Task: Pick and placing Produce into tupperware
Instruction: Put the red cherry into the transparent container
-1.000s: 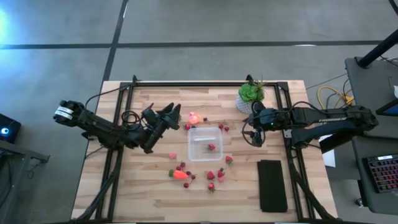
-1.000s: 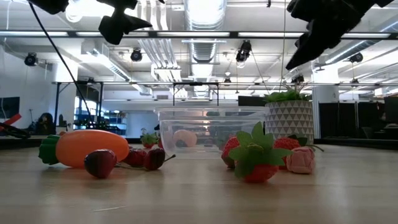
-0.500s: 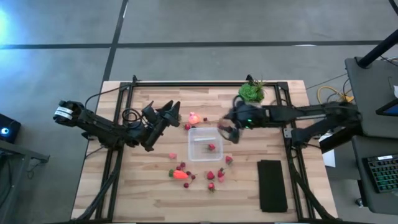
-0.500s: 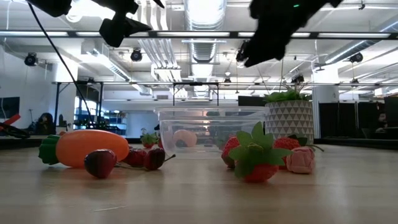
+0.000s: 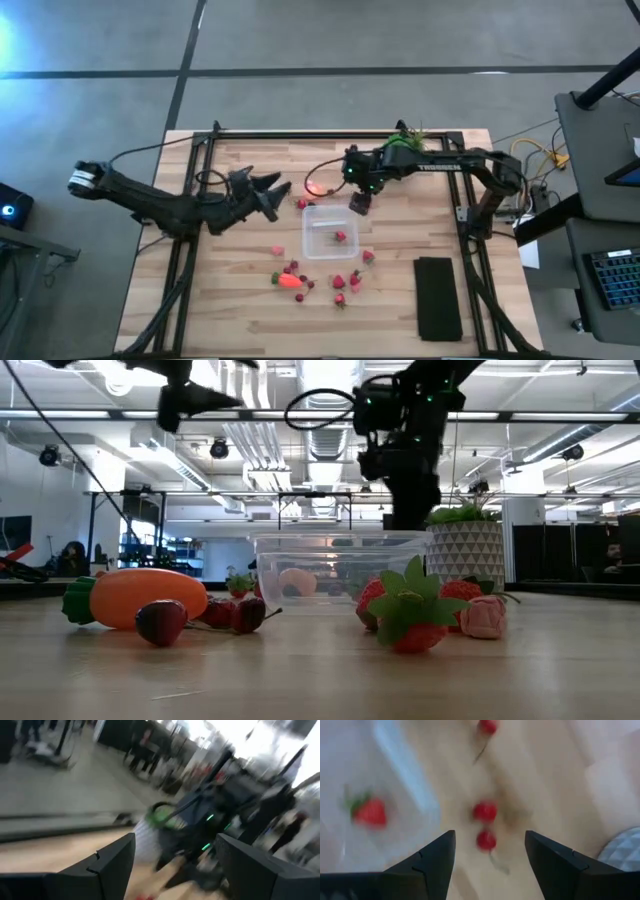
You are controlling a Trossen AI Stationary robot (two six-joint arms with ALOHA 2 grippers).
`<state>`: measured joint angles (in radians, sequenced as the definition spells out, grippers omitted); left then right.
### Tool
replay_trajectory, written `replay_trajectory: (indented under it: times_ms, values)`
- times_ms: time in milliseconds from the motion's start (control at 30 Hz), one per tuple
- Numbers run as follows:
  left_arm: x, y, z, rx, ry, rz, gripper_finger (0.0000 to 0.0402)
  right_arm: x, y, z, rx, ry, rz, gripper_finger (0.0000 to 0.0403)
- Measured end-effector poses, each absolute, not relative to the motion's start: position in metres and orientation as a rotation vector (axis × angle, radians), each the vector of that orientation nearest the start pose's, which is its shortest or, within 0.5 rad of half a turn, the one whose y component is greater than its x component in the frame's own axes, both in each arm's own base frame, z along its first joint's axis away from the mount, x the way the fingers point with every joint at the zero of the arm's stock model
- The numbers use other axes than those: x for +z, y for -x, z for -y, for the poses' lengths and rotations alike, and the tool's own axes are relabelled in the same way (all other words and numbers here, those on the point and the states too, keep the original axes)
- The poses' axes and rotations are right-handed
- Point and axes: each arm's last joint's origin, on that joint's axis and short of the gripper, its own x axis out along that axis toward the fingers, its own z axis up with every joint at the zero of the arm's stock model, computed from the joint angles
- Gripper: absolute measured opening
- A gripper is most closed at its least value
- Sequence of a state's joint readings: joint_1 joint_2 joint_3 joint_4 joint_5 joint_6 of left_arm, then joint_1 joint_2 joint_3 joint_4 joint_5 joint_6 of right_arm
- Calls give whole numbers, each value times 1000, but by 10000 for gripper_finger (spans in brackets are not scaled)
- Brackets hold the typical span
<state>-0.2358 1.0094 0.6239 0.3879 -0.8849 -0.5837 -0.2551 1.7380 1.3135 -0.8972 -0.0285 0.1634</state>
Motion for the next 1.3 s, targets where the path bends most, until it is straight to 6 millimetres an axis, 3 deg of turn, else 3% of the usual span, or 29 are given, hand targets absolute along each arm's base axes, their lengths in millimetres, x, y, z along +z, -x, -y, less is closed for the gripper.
replay_trajectory:
  times_ms: [167,367,433,633,900,1300]
  values:
    - [283,-183,19,698,564,33,262,222,-301,78,-161,-216,-1374,225]
    - [283,-170,11,745,514,-1,262,217,-279,83,-362,158,-1493,224]
    - [282,-171,10,755,484,-12,262,218,-276,84,-384,129,-1455,224]
    - [275,-178,7,788,433,-57,262,206,-271,78,-91,-36,-1236,224]
    - [266,-188,6,817,404,-101,262,176,-262,75,-55,-21,-1164,224]
    - [263,-192,5,829,396,-114,262,145,-275,78,-23,-38,-1165,224]
